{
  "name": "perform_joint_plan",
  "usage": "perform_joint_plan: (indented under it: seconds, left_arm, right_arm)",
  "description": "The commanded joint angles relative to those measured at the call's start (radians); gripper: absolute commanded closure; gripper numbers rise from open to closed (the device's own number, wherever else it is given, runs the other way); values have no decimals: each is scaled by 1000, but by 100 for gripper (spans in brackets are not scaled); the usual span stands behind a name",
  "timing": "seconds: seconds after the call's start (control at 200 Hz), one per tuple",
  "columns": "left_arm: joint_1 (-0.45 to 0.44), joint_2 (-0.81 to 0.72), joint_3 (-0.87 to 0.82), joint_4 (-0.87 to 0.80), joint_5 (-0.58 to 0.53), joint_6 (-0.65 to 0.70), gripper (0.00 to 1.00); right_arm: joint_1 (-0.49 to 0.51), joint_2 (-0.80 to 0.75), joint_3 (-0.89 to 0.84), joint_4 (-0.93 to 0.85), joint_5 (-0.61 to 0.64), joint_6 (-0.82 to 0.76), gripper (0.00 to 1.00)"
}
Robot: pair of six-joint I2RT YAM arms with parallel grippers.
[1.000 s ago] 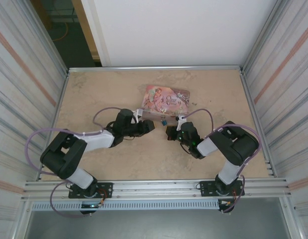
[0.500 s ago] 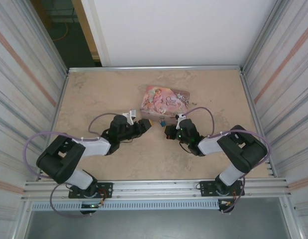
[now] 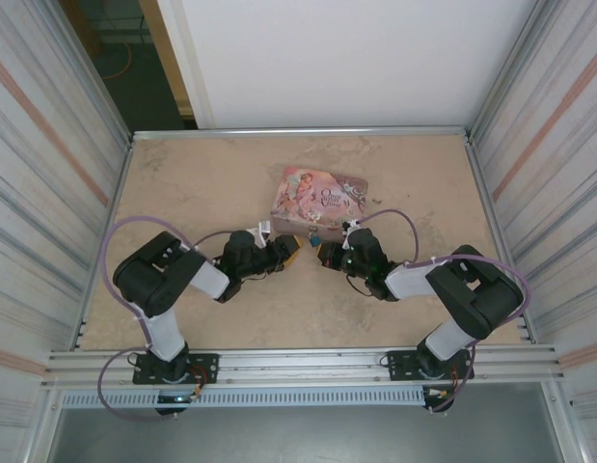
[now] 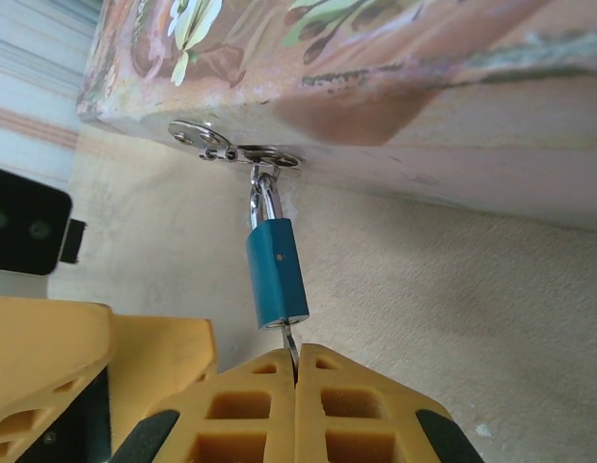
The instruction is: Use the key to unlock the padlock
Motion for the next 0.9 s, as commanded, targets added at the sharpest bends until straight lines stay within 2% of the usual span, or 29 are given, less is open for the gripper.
perform_joint_plan:
  seconds: [0.0,0.897]
  left_arm:
    - [-8,41,33,127,18,-64,53]
    - [-16,226,146,225,35,-145,59]
  right_arm:
    - [-7,-19,25,-12,-36,48,100]
    - [-14,-16,37,-18,-58,78,100]
